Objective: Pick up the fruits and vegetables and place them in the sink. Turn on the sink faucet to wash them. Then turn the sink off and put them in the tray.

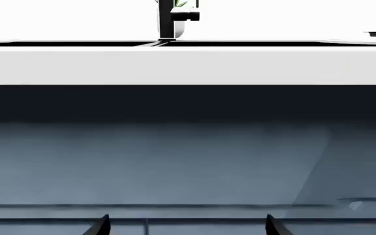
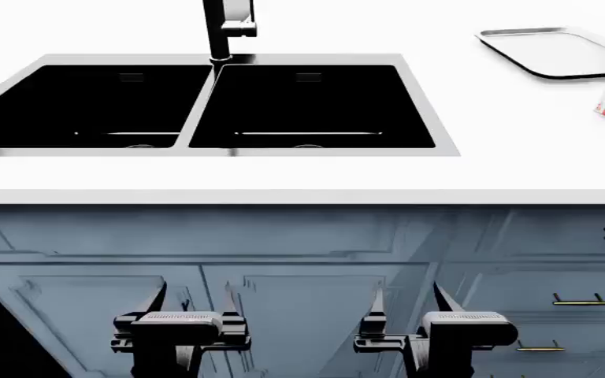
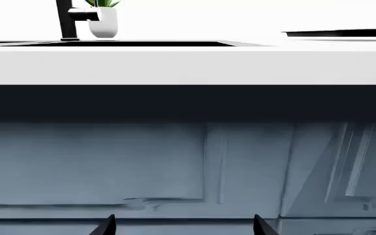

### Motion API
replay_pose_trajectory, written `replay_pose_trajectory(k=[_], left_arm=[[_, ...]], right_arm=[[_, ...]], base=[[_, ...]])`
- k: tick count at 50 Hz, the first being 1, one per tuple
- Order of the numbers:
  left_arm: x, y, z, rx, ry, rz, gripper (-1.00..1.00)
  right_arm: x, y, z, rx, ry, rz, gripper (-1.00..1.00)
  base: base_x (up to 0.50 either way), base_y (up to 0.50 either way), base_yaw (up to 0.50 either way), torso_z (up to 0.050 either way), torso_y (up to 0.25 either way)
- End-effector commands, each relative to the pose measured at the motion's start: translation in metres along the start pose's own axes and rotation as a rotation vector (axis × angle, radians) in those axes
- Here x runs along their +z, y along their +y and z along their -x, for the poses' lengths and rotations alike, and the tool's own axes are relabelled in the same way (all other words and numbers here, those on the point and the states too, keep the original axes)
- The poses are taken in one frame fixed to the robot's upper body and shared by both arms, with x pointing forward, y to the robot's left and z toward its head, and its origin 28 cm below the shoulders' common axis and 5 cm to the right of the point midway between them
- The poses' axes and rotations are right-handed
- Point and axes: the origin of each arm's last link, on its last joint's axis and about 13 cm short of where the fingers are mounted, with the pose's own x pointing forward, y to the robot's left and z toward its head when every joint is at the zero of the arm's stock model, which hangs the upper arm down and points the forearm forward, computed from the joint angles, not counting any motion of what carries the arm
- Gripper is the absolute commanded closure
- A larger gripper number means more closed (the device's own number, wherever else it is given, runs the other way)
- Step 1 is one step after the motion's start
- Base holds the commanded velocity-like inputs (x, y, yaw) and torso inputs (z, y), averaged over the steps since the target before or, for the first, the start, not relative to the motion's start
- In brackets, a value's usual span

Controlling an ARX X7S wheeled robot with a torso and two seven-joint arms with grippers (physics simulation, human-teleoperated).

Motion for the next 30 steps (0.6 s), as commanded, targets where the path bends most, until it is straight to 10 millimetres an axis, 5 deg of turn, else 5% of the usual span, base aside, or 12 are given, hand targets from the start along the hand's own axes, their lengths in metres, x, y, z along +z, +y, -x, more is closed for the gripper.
replay_pose_trajectory(k=[1, 8, 17, 30], left_arm=[[-0.001, -0.002, 0.002, -0.021, -0.042, -0.027, -1.0], [0.006, -0.012, 0.014, -0.134, -0.053, 0.023, -1.0], [0.034, -0.002, 0.006, -0.084, -0.093, -0.007, -1.0], [0.076, -0.003, 0.007, -0.103, -0.207, -0.022, -1.0]], right_arm=[[0.001, 0.001, 0.001, 0.0, -0.028, 0.019, -1.0], [0.02, -0.002, 0.009, -0.007, -0.123, 0.06, -1.0], [0.04, -0.007, 0.015, -0.028, -0.183, 0.101, -1.0], [0.079, 0.003, 0.021, 0.024, -0.387, 0.158, -1.0]], base=[[0.0, 0.0, 0.0, 0.0, 0.0], [0.0, 0.0, 0.0, 0.0, 0.0], [0.0, 0.0, 0.0, 0.05, 0.0], [0.0, 0.5, 0.0, 0.05, 0.0]])
